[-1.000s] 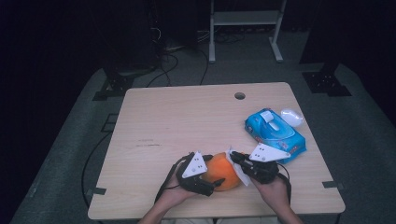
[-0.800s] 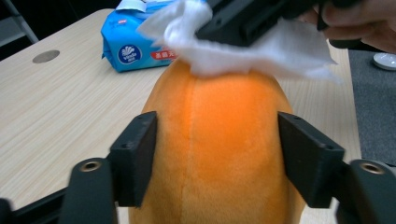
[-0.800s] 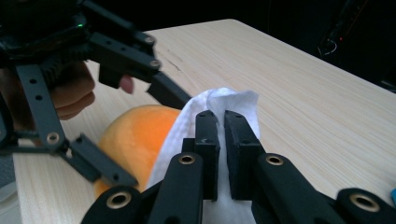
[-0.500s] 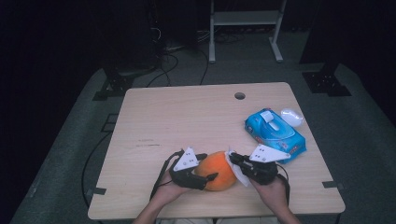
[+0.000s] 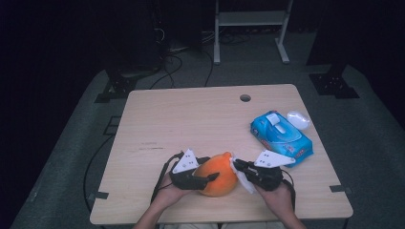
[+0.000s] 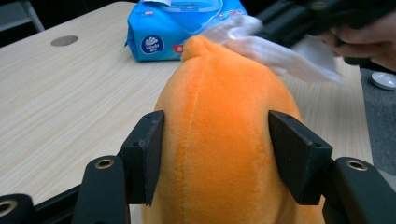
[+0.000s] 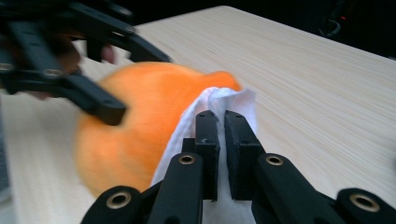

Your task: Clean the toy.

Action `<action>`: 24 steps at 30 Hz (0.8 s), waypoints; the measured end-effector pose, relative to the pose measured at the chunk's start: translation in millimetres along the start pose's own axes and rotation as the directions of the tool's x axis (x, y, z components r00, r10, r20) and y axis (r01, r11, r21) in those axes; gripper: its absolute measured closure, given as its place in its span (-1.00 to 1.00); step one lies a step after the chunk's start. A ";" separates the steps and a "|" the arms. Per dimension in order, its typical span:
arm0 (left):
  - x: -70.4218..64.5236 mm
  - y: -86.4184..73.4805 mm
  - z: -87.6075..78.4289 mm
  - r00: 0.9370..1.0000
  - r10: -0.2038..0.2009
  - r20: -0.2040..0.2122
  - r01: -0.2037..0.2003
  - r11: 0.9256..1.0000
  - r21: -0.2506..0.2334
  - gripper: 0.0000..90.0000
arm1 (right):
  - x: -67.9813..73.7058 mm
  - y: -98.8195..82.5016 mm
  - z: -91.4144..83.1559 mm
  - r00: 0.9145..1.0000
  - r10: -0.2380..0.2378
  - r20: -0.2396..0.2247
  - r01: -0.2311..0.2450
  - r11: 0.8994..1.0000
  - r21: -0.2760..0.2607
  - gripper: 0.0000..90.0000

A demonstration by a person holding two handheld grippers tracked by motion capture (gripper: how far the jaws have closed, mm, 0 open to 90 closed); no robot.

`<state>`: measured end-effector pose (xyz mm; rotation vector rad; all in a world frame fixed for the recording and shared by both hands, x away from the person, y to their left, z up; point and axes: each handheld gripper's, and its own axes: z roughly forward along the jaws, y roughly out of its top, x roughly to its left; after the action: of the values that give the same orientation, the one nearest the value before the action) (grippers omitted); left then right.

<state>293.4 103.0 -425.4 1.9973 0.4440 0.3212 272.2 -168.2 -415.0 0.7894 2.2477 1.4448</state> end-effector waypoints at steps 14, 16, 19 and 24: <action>0.1 -1.1 0.0 1.000 -0.007 -0.009 0.007 1.000 -0.004 -0.12 | -8.1 -8.1 4.3 1.000 0.003 0.030 -0.004 0.999 0.043 0.86; 0.5 -1.4 0.6 1.000 -0.017 -0.009 0.017 1.000 -0.008 -0.13 | -0.5 -2.5 2.4 1.000 -0.017 0.000 0.017 1.000 0.012 0.86; 0.7 -0.7 0.9 1.000 -0.014 -0.010 0.014 1.000 -0.005 -0.13 | 11.0 3.7 1.7 0.997 -0.062 -0.037 0.061 0.998 -0.008 0.86; -2.8 0.1 1.8 1.000 -0.012 -0.012 0.012 1.000 -0.010 -0.12 | -3.0 -4.0 4.4 1.000 -0.015 -0.002 0.015 1.000 0.026 0.86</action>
<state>291.6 100.3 -426.1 1.9837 0.4606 0.3272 275.9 -168.3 -420.5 0.7776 2.2730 1.4124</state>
